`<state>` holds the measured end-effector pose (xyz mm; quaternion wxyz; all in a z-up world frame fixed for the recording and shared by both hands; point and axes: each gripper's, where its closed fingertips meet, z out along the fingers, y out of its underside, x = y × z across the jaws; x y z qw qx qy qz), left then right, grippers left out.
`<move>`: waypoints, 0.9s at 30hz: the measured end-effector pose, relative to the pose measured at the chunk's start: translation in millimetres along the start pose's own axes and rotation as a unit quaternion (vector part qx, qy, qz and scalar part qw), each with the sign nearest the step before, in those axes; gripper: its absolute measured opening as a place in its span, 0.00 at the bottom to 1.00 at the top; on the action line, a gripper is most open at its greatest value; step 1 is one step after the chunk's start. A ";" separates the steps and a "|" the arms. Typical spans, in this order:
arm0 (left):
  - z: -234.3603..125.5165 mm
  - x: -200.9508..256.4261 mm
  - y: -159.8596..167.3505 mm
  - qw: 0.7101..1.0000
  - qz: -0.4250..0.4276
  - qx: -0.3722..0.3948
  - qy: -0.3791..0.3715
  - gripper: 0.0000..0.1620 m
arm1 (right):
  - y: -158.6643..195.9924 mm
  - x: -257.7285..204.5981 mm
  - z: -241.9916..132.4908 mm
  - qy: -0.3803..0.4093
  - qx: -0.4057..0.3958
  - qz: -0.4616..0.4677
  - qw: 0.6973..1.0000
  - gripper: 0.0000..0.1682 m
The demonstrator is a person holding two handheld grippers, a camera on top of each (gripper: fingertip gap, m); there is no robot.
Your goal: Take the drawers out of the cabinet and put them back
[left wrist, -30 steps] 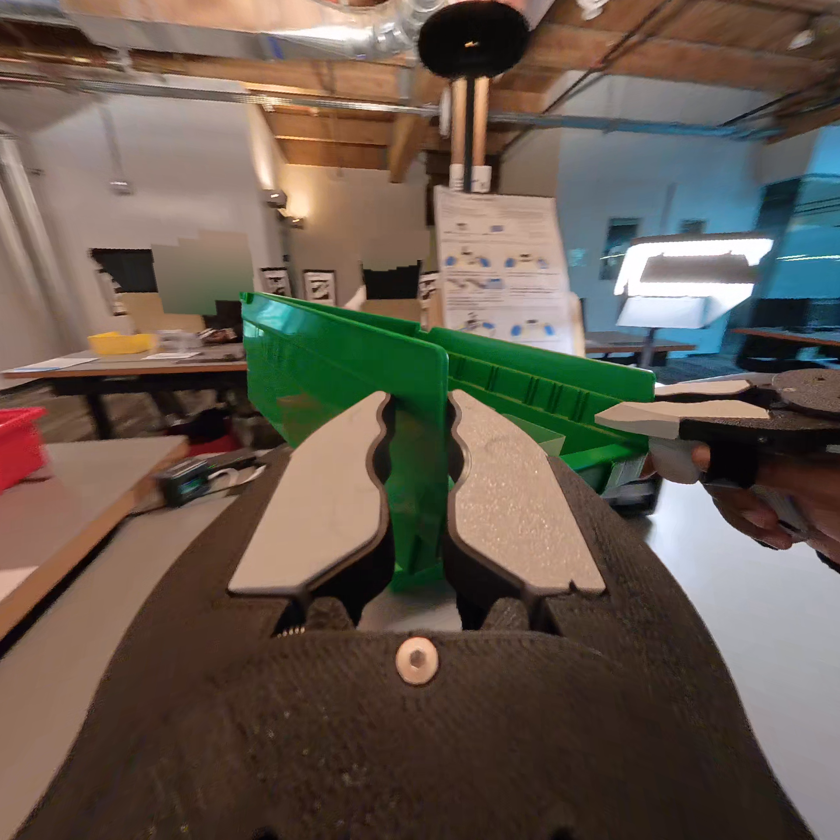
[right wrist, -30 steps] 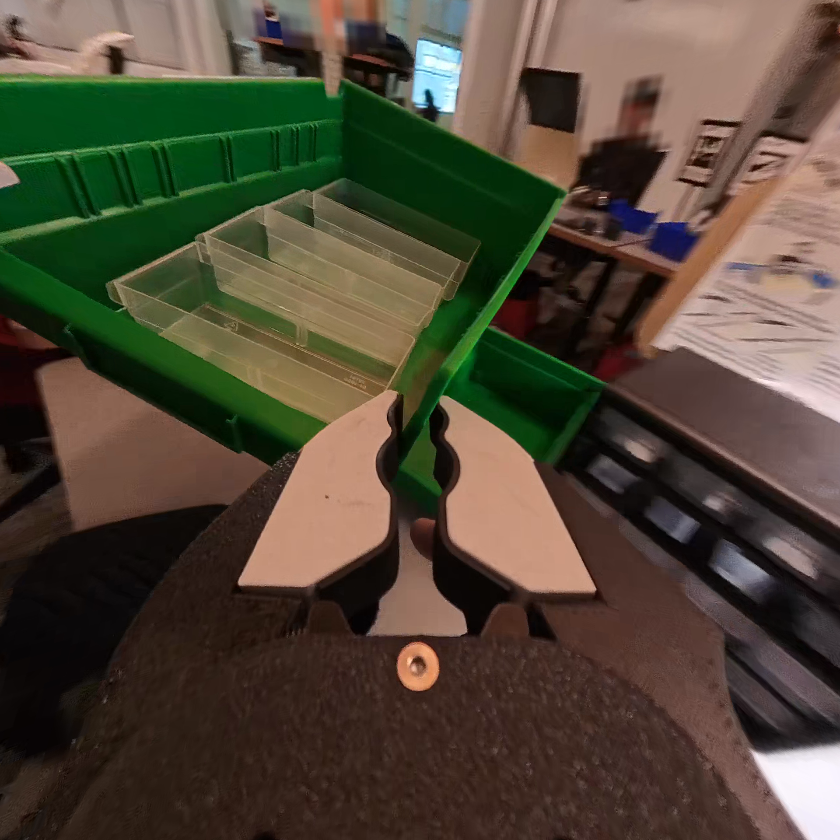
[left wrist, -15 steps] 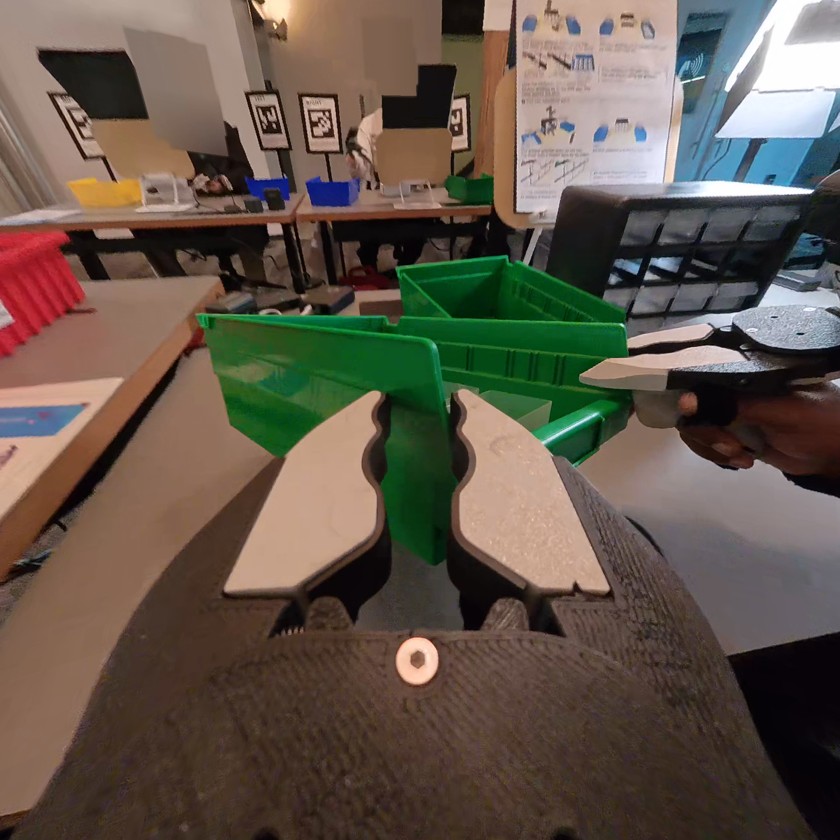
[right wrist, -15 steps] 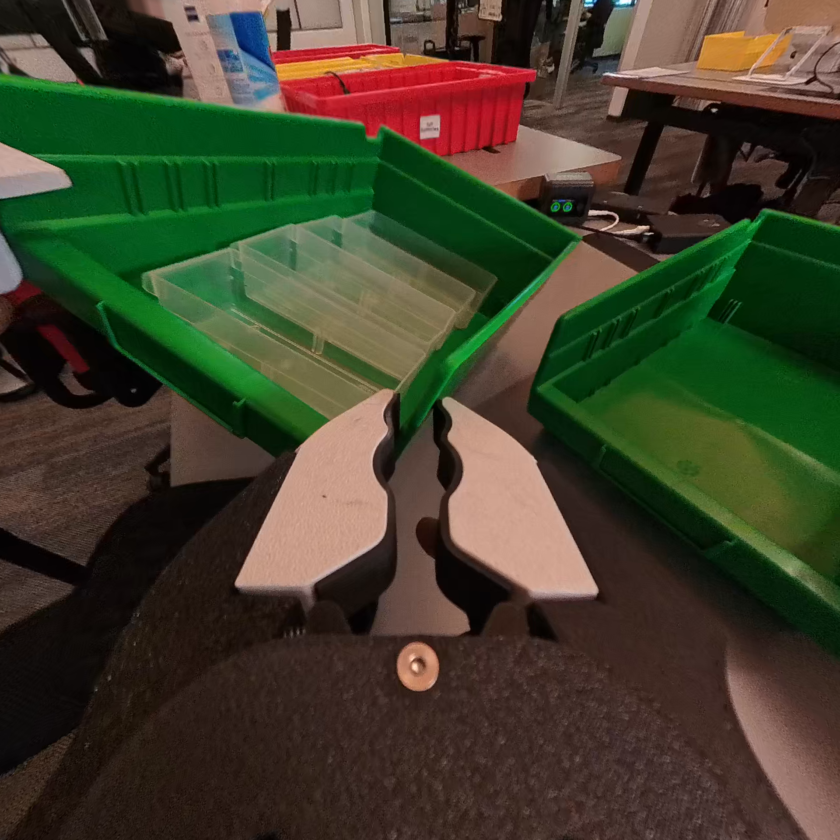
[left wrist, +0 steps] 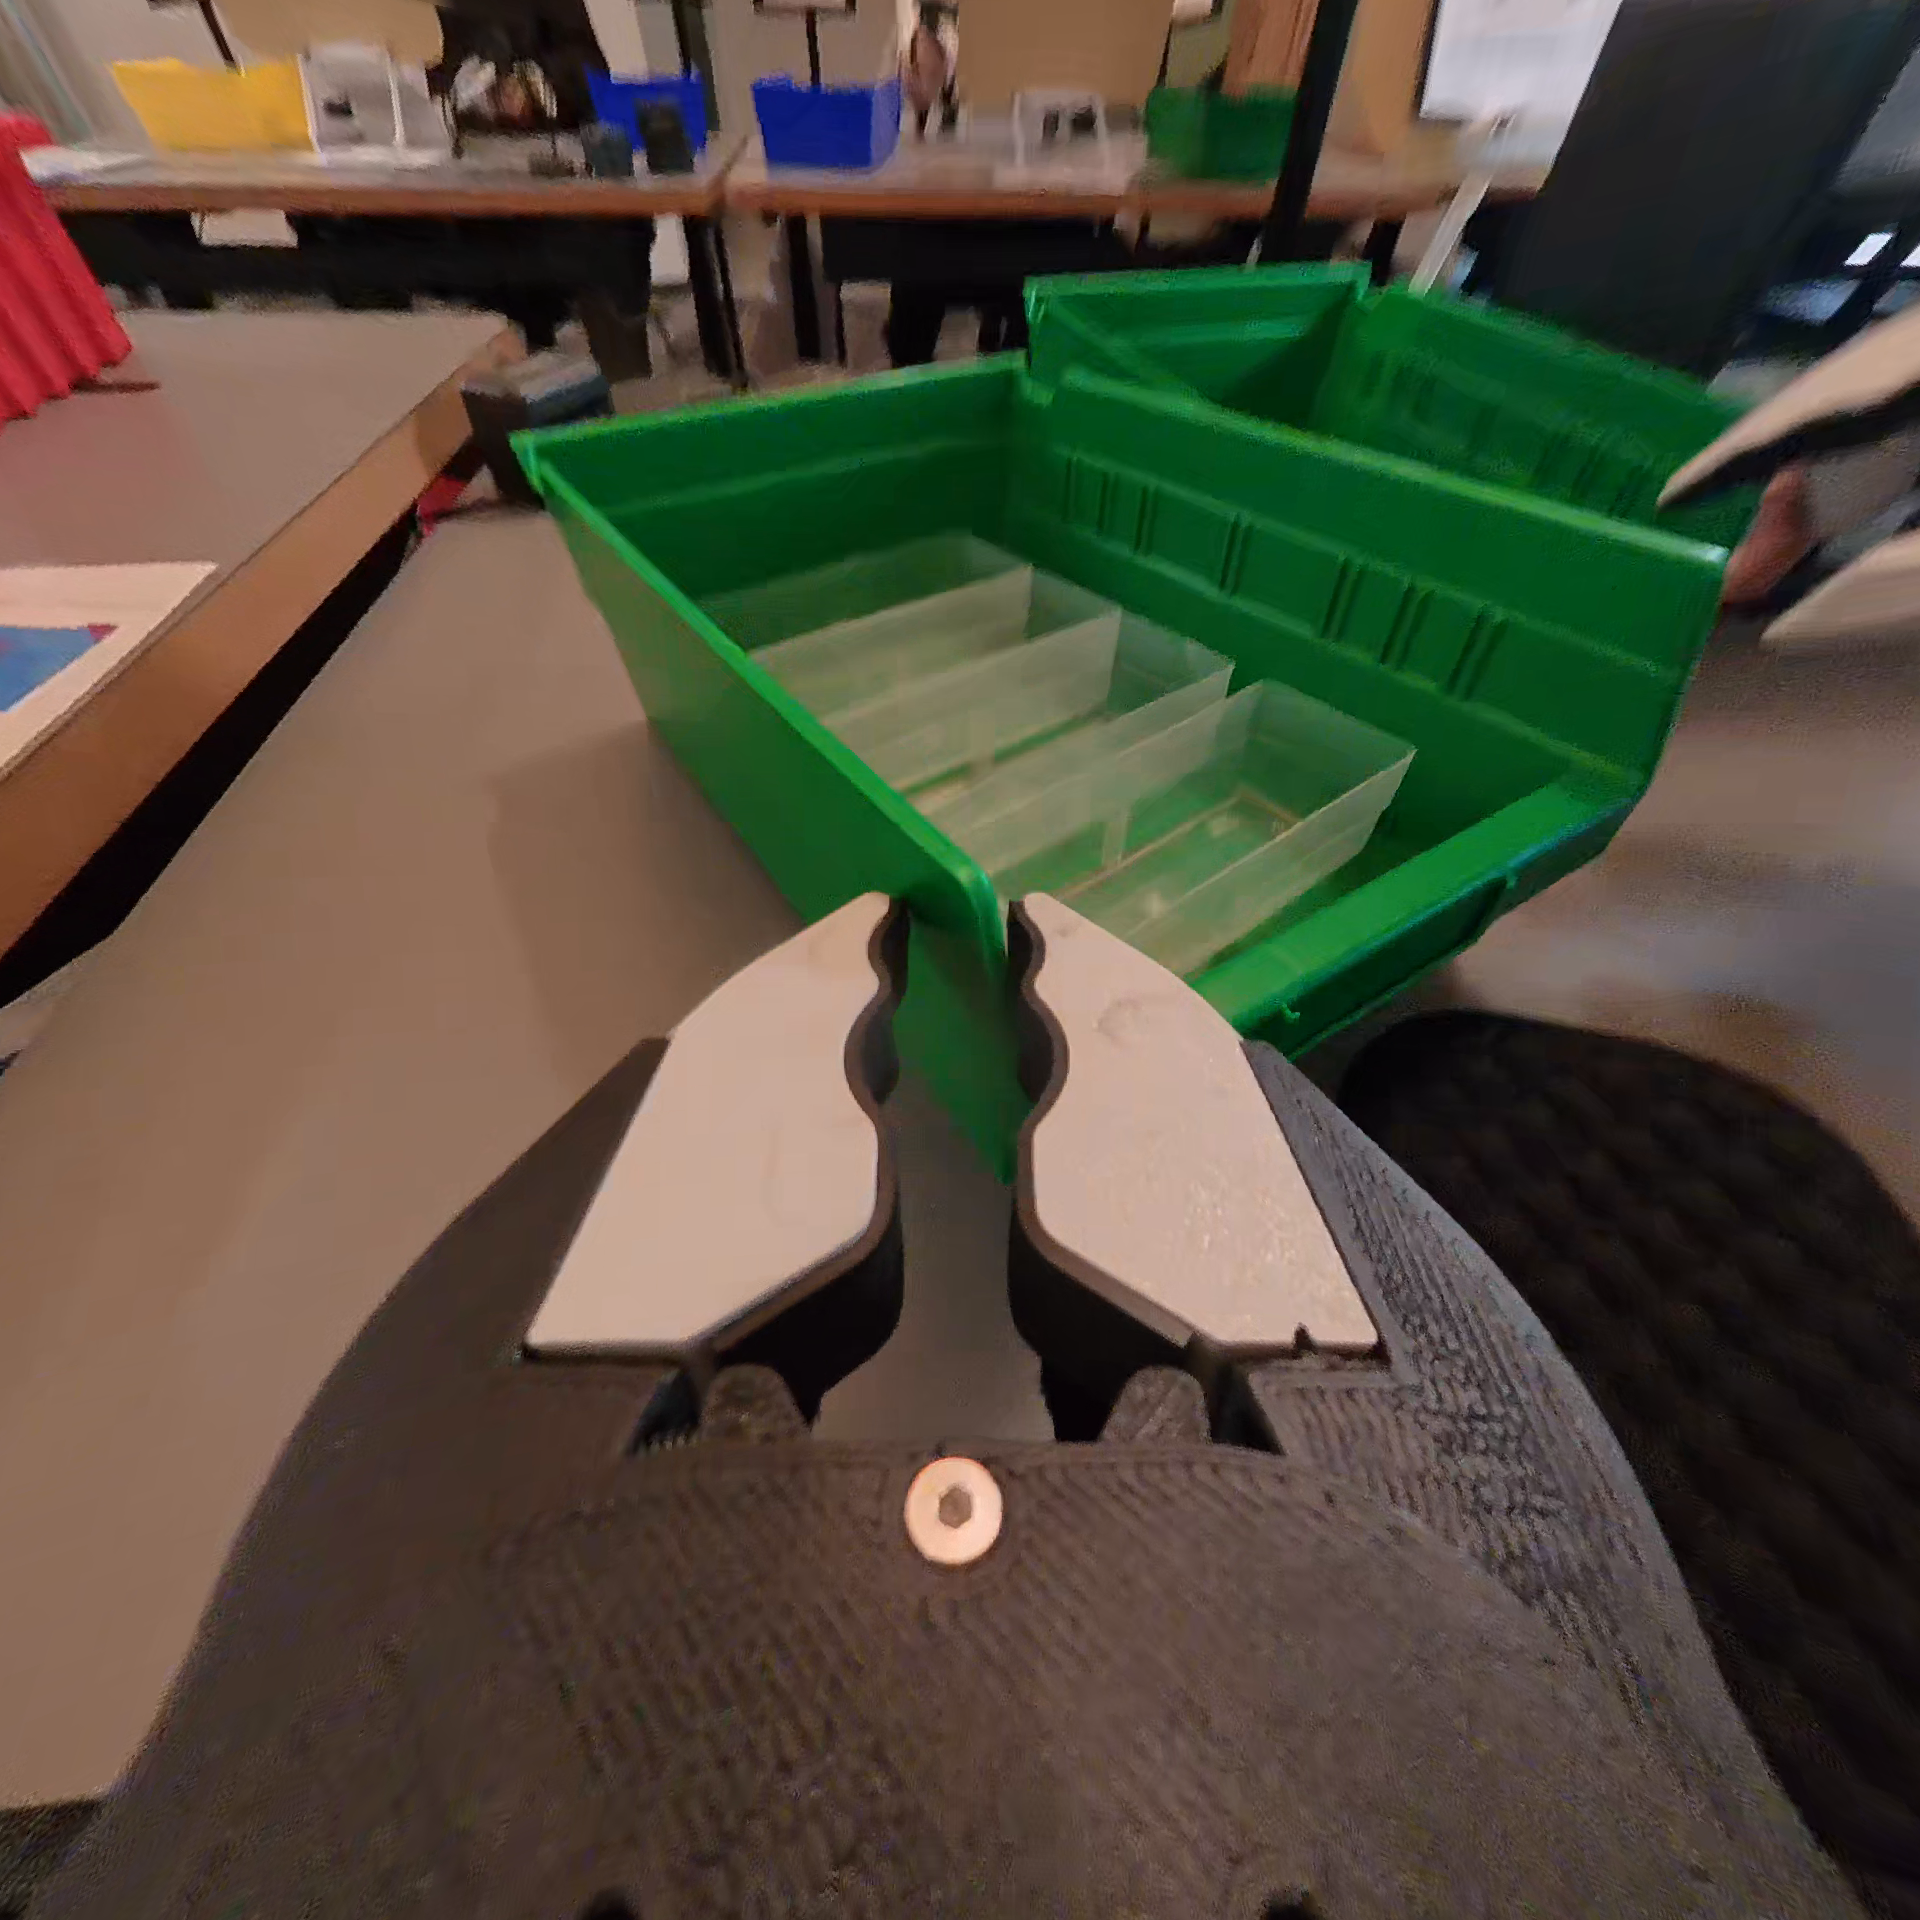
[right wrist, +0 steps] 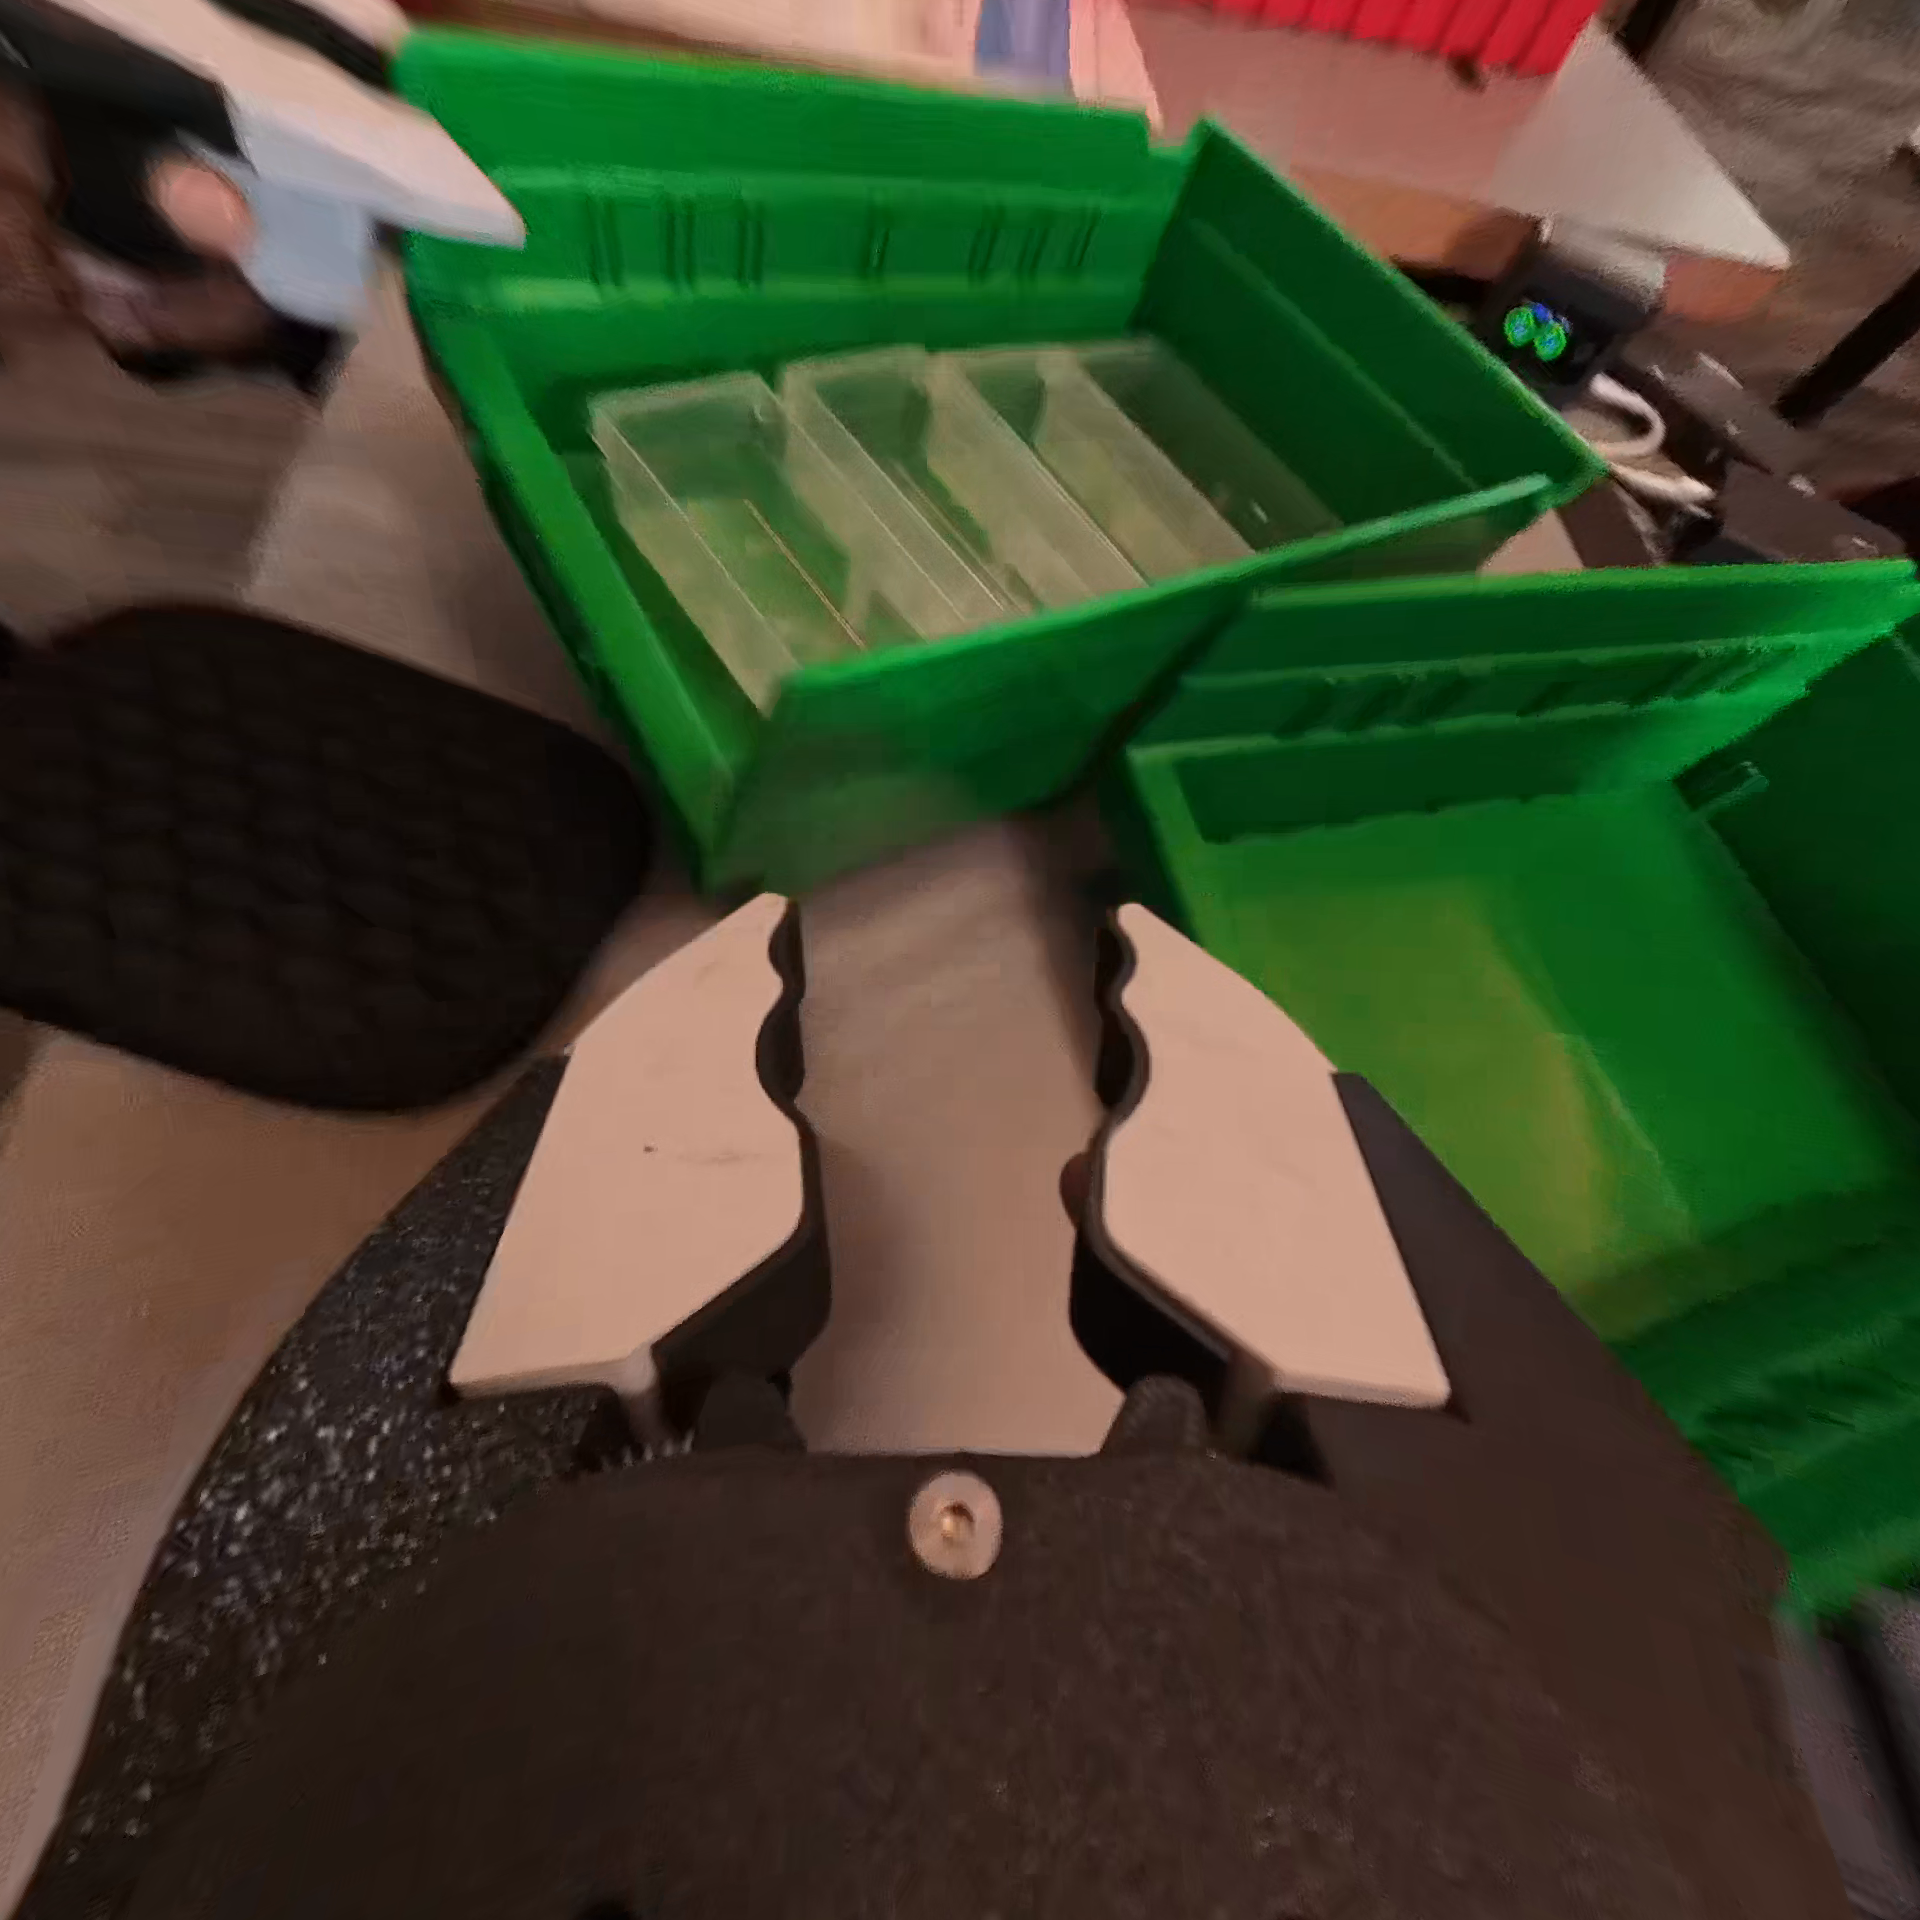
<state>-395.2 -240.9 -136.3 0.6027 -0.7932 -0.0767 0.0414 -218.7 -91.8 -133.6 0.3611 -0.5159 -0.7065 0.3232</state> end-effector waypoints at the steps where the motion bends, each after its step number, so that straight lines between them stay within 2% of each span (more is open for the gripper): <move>1: 2.7 -1.6 6.2 1.000 0.011 -0.022 -0.006 0.13 | 8.3 14.4 -1.2 0.015 -0.032 -0.031 0.999 0.33; 3: 4.8 -6.6 4.3 0.999 0.030 -0.027 -0.030 0.24 | 25.3 44.9 4.3 0.059 -0.098 -0.103 0.988 0.36; 5: -1.5 -10.0 -18.1 0.997 0.047 0.013 -0.060 0.32 | 43.9 64.8 18.4 0.074 -0.163 -0.158 0.971 0.38; 8: -6.3 13.0 -42.4 0.988 0.144 0.023 -0.058 0.33 | 69.7 73.6 47.5 0.059 -0.235 -0.199 0.950 0.39; 9: -2.5 26.5 -42.0 0.983 0.180 0.004 -0.041 0.34 | 76.6 75.7 54.7 0.060 -0.254 -0.216 0.941 0.33; 10: 2.8 39.3 -37.9 0.977 0.212 -0.021 -0.022 0.35 | 80.9 79.4 58.3 0.073 -0.269 -0.241 0.930 0.20; 12: 14.5 62.0 -26.8 0.963 0.260 -0.062 0.019 0.36 | 81.2 79.2 55.7 0.081 -0.279 -0.280 0.915 0.18; 13: 20.5 72.4 -20.1 0.958 0.273 -0.078 0.041 0.36 | 81.1 71.6 51.5 0.065 -0.276 -0.277 0.918 0.18; 17: 40.7 95.6 15.2 0.927 0.323 -0.158 0.103 0.38 | 84.8 32.5 15.4 0.013 -0.259 -0.302 0.918 0.17; 21: 52.6 97.9 47.5 0.888 0.367 -0.244 0.133 0.39 | 88.1 -17.8 -36.9 -0.044 -0.245 -0.316 0.915 0.17; 23: 56.4 98.5 54.1 0.873 0.384 -0.264 0.141 0.36 | 92.5 -39.9 -67.0 -0.071 -0.234 -0.314 0.917 0.17; 27: 61.7 102.2 56.4 0.863 0.392 -0.276 0.159 0.31 | 107.0 -77.7 -135.0 -0.115 -0.214 -0.291 0.926 0.18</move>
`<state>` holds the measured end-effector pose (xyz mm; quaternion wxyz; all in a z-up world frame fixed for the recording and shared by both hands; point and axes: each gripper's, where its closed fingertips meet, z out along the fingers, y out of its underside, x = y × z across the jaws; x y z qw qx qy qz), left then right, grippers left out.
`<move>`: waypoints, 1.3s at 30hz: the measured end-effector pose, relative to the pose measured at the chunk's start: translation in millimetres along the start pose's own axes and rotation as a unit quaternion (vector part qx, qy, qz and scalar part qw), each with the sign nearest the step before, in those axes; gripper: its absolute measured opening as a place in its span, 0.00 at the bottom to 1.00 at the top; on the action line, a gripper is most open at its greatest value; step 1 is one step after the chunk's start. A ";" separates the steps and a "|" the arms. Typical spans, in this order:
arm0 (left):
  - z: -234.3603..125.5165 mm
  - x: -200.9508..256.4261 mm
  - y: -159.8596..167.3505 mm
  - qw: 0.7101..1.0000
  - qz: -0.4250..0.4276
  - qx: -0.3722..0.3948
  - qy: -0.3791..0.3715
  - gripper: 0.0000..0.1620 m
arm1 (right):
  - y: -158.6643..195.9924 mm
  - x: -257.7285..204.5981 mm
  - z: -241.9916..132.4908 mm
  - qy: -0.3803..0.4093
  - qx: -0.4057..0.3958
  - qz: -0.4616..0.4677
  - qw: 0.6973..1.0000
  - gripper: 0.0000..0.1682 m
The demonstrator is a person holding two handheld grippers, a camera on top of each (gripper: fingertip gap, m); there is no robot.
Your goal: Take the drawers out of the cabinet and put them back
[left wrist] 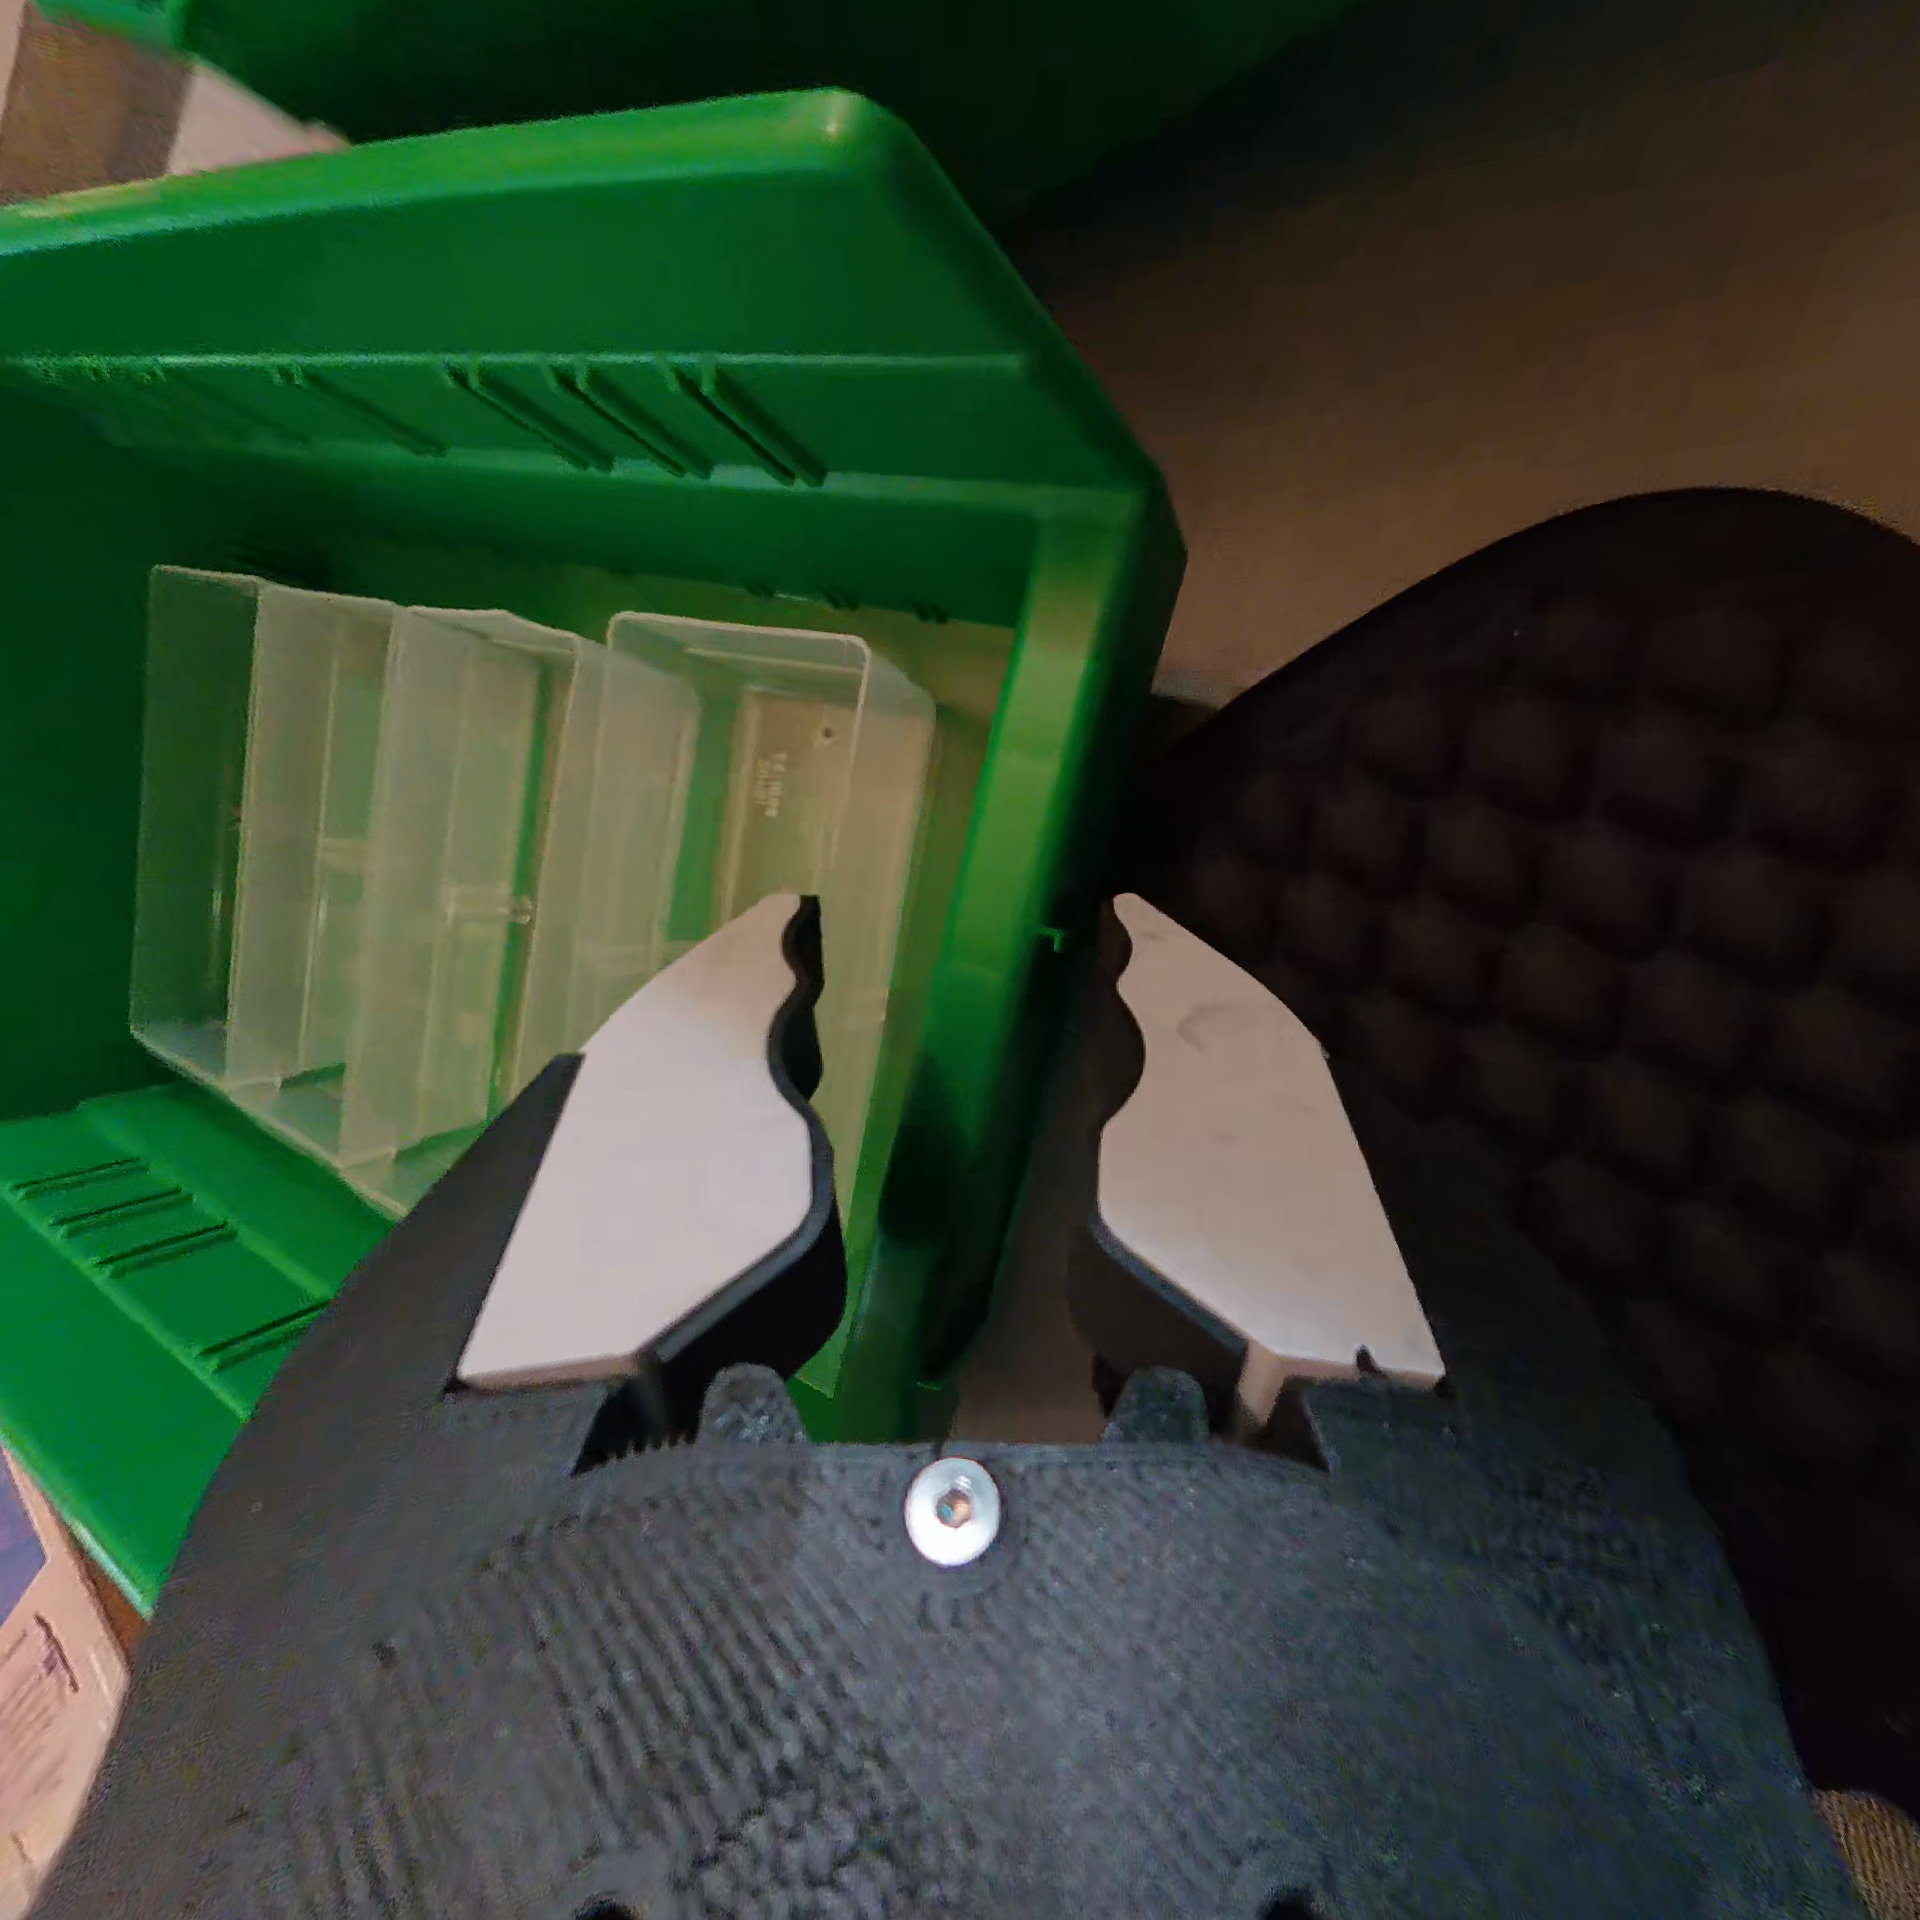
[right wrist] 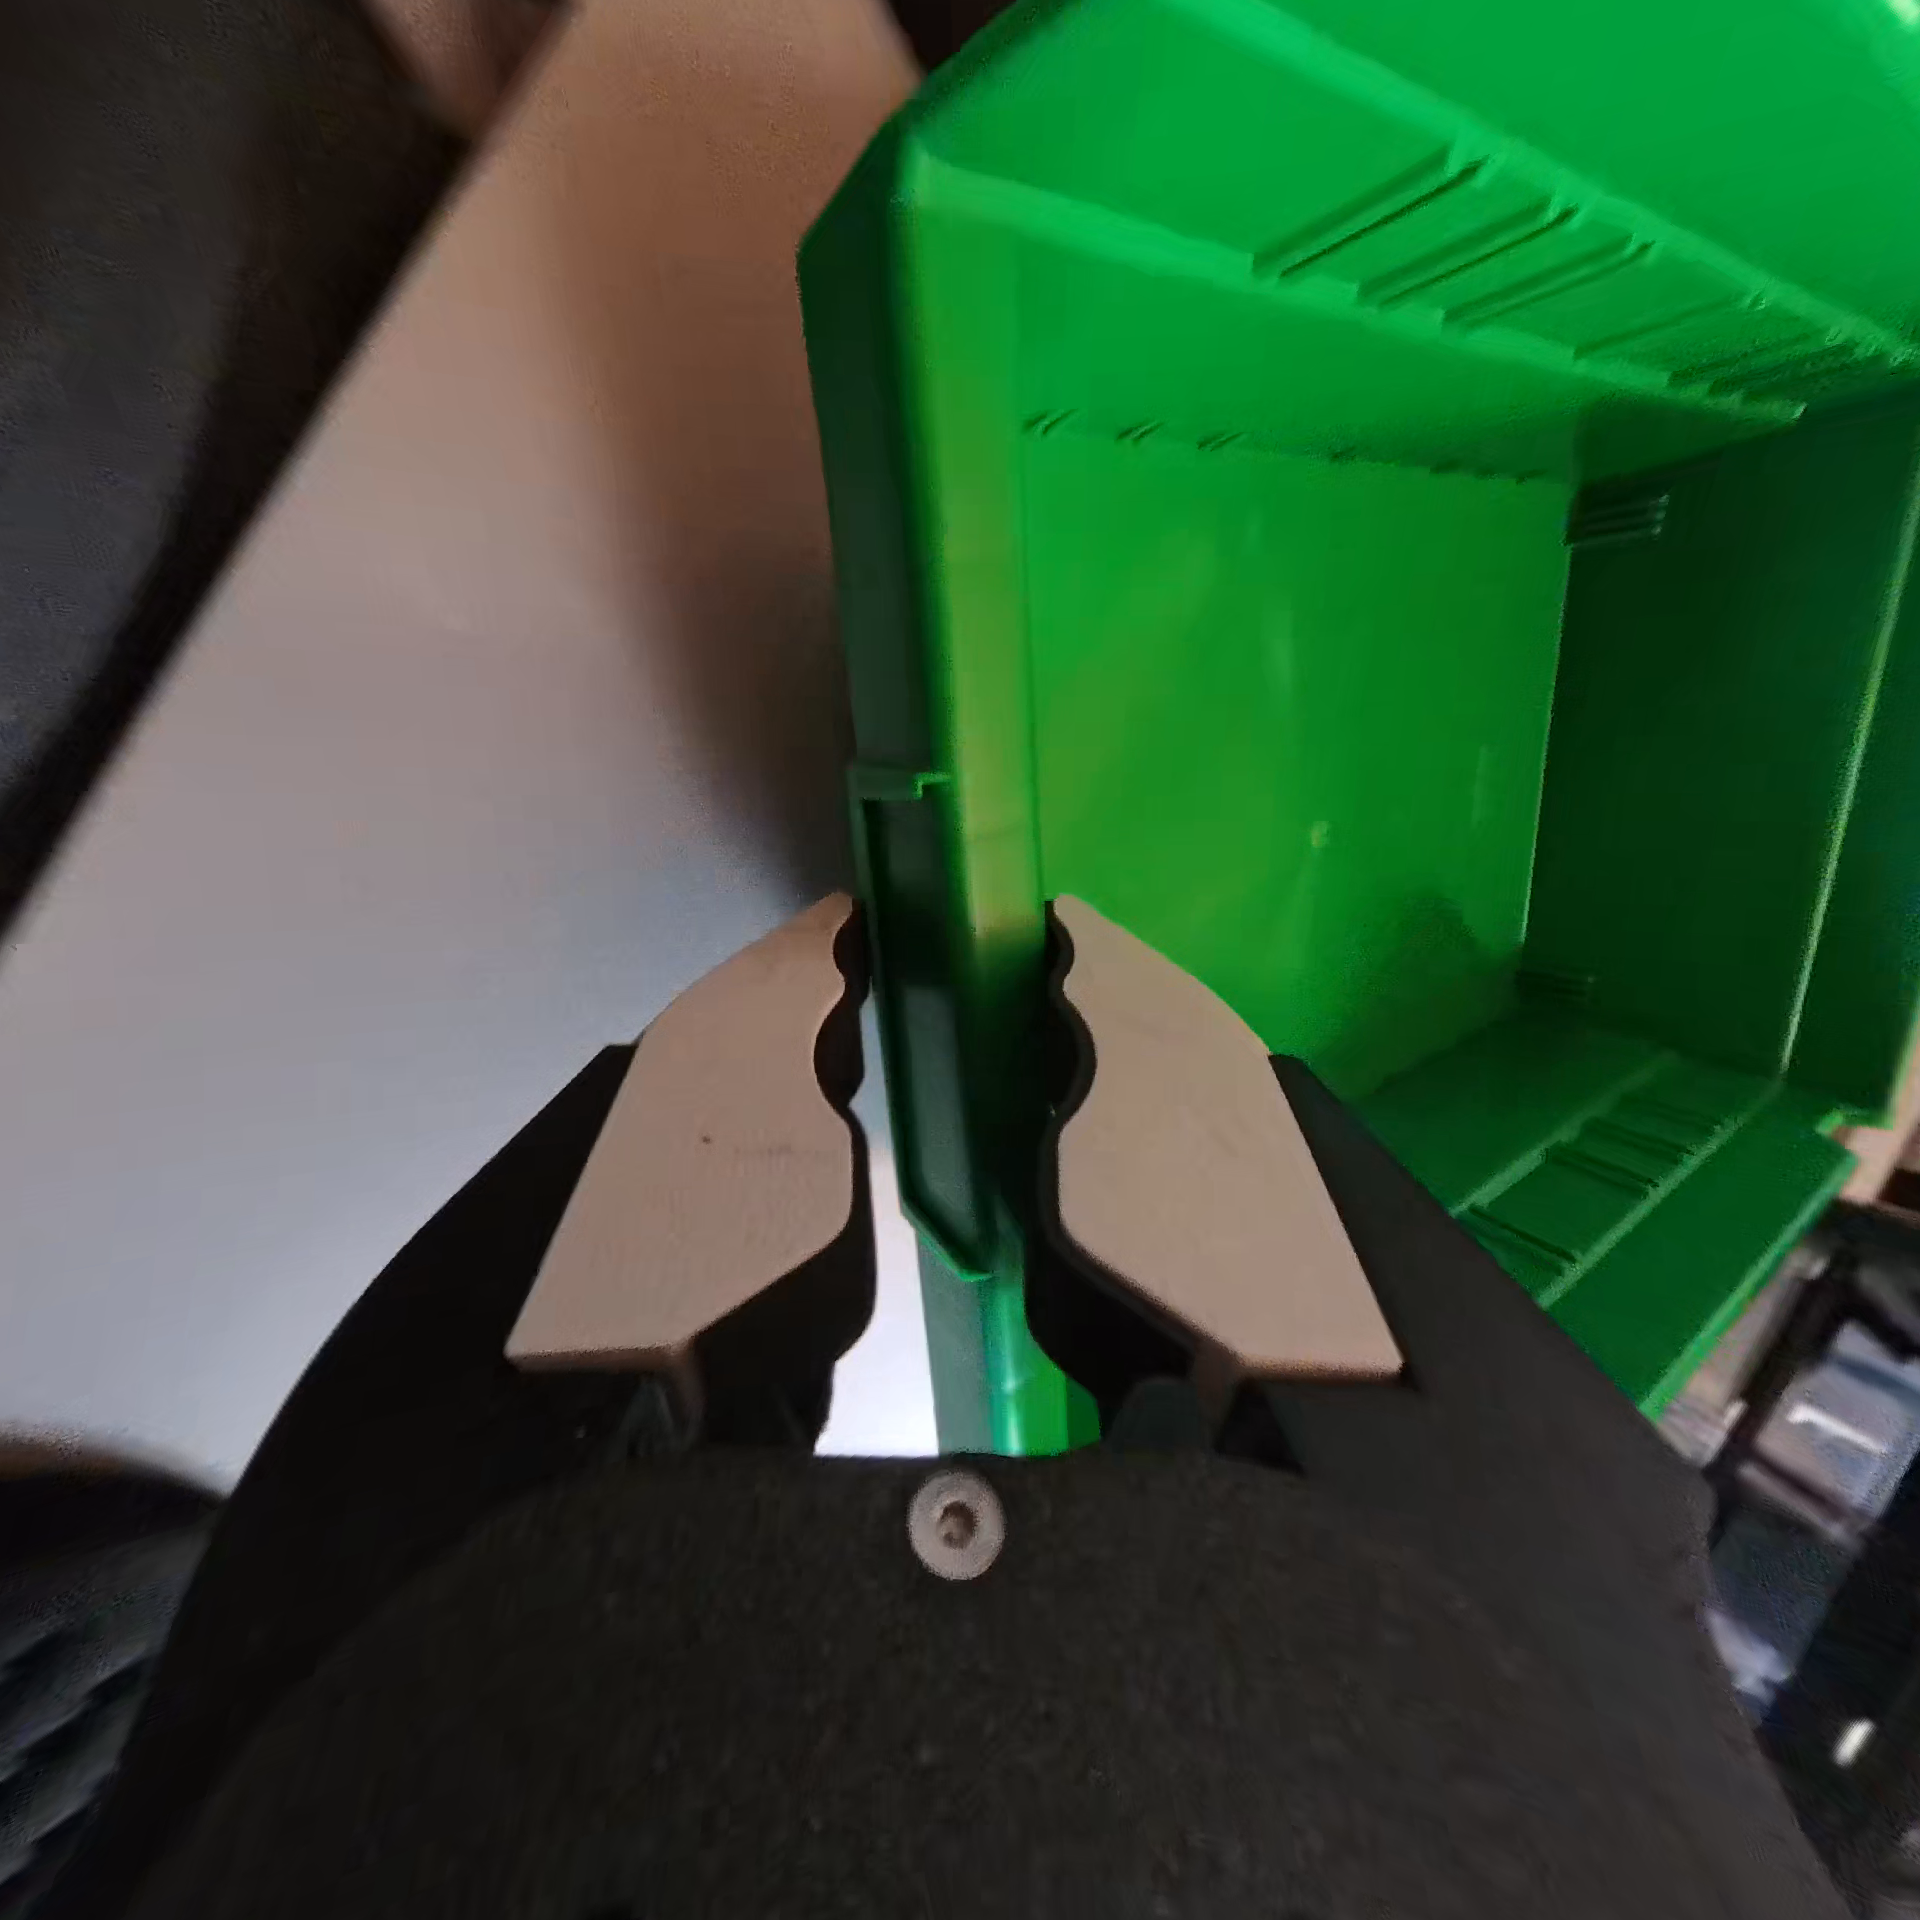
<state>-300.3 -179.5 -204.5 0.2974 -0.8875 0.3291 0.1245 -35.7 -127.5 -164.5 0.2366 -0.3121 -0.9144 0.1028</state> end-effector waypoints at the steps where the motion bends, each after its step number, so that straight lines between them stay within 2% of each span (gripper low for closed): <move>1: 0.7 2.0 -0.5 1.000 0.003 -0.001 0.010 0.27 | 1.9 -14.6 -13.8 -0.006 0.011 0.010 1.000 0.18; 3: 2.9 8.0 -2.8 0.999 0.016 -0.002 0.031 0.20 | 1.7 -40.1 -43.4 -0.016 0.043 0.053 0.998 0.19; 5: 6.1 9.5 -8.5 0.999 0.033 0.003 0.034 0.18 | 0.5 -65.3 -72.6 -0.026 0.073 0.091 0.993 0.19; 8: 12.6 11.3 -21.9 0.998 0.044 0.010 0.038 0.18 | 1.8 -89.5 -109.6 -0.001 0.091 0.146 0.985 0.18; 11: 19.7 14.1 -37.6 0.997 0.055 0.017 0.042 0.17 | 15.7 -101.6 -138.0 0.053 0.070 0.204 0.975 0.18; 14: 26.5 16.2 -52.6 0.997 0.069 0.023 0.040 0.17 | 43.5 -113.6 -151.0 0.091 -0.004 0.268 0.959 0.18; 17: 31.4 17.6 -63.0 0.995 0.083 0.030 0.041 0.18 | 85.4 -122.6 -154.8 0.122 -0.101 0.326 0.932 0.19; 23: 39.5 24.5 -85.1 0.990 0.119 0.051 0.055 0.18 | 155.7 -121.1 -148.7 0.161 -0.202 0.374 0.891 0.19; 27: 46.7 26.0 -100.8 0.985 0.145 0.069 0.059 0.18 | 208.5 -105.2 -131.5 0.184 -0.234 0.368 0.881 0.19; 34: 67.5 12.3 -126.1 0.978 0.174 0.087 0.068 0.18 | 314.0 -81.6 -100.8 0.207 -0.309 0.391 0.842 0.19; 39: 85.9 -4.0 -143.2 0.976 0.182 0.092 0.079 0.18 | 347.5 -50.5 -98.7 0.251 -0.306 0.412 0.821 0.19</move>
